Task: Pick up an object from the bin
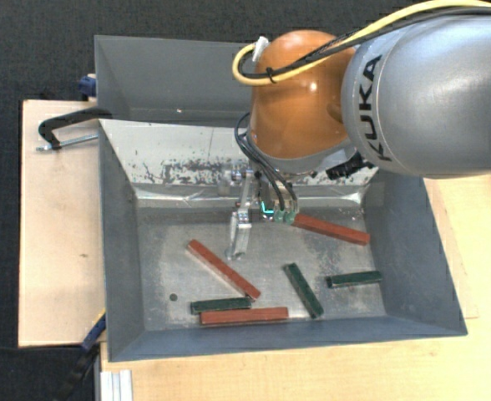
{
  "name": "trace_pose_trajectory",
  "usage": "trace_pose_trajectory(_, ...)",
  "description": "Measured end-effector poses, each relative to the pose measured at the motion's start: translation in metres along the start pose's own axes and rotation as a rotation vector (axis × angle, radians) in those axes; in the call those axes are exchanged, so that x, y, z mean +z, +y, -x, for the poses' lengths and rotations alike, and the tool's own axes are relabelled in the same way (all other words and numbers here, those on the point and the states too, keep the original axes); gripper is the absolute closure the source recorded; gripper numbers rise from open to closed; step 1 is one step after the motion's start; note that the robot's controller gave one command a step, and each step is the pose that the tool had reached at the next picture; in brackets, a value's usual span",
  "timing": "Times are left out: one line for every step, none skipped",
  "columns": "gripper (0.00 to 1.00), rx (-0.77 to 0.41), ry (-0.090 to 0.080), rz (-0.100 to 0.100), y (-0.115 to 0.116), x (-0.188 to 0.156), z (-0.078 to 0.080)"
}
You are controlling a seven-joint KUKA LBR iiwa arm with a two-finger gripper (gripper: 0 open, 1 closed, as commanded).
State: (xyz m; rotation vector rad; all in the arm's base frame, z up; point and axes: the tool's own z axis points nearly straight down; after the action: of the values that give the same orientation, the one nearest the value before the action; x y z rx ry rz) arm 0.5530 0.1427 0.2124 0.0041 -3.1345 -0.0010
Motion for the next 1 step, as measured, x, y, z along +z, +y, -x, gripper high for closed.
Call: trace_pose_trajectory(0.0,0.001,-0.008,0.001,-0.0006,-0.0045,0.0017)
